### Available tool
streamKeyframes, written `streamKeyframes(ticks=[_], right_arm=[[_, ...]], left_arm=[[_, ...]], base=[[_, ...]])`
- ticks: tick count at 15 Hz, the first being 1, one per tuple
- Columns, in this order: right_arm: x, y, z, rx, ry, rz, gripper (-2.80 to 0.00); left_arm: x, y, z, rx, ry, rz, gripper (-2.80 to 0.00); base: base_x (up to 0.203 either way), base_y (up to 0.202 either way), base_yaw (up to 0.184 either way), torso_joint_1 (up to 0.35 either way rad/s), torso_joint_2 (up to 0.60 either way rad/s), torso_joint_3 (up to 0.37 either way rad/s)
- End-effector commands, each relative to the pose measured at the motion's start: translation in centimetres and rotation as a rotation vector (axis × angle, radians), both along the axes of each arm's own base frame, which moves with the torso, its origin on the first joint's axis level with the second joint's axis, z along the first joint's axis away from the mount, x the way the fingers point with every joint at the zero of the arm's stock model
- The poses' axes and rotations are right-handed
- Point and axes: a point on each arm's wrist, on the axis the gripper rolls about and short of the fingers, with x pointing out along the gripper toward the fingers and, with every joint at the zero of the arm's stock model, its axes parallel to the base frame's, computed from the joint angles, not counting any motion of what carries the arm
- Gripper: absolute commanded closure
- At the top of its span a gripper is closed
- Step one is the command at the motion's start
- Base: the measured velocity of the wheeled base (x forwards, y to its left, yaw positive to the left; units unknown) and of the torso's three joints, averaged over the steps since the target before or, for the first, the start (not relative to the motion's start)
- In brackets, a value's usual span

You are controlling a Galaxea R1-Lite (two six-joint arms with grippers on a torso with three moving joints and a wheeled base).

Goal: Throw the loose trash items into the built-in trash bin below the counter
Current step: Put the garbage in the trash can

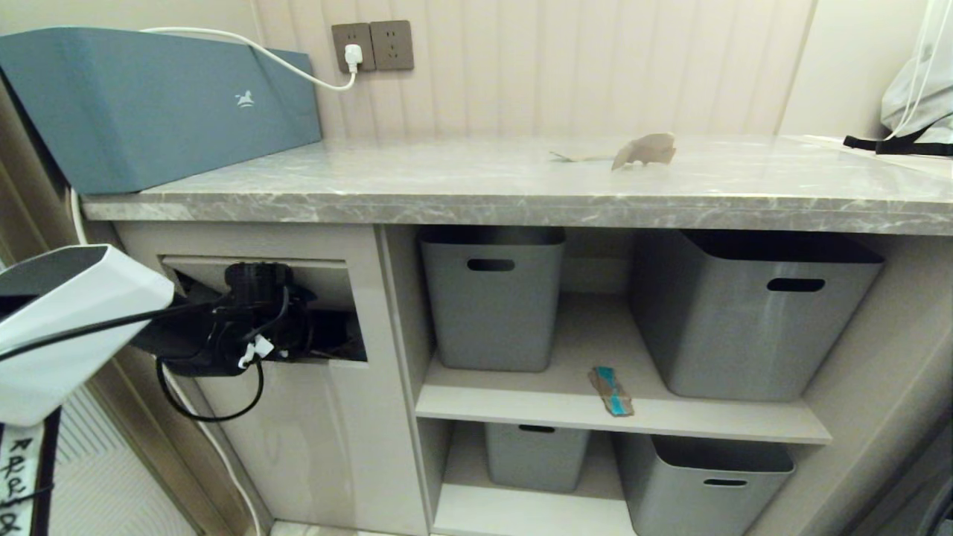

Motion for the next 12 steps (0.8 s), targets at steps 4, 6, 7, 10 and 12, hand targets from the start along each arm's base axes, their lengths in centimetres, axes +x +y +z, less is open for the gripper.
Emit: streamKeyframes(ticks=[4,6,7,10,12], right_arm=[[0.0,0.0,0.0,-0.001,0.002,0.0,0.0],[0.0,0.0,0.0,0.001,0.002,0.0,0.0],[0.0,0.0,0.0,0.0,0.001,0.0,0.0],[0.0,0.0,0.0,-0.001,0.003,0.0,0.0],[0.0,0.0,0.0,-0.001,0.002,0.0,0.0]], left_arm=[[-5.8,0.6,1.5,-0.007,0.049,0.064,-2.8],[-8.4,0.8,2.3,-0.023,0.056,0.088,0.0],[-9.7,0.9,3.2,-0.023,0.045,0.098,0.0],[-13.9,1.1,6.6,0.008,-0.025,0.087,0.0],[-17.8,1.2,8.8,0.117,-0.059,0.025,0.0]], base=[[0.0,0.0,0.0,0.0,0.0,0.0],[0.0,0.0,0.0,0.0,0.0,0.0],[0.0,0.0,0.0,0.0,0.0,0.0],[0.0,0.0,0.0,0.0,0.0,0.0],[0.0,0.0,0.0,0.0,0.0,0.0]])
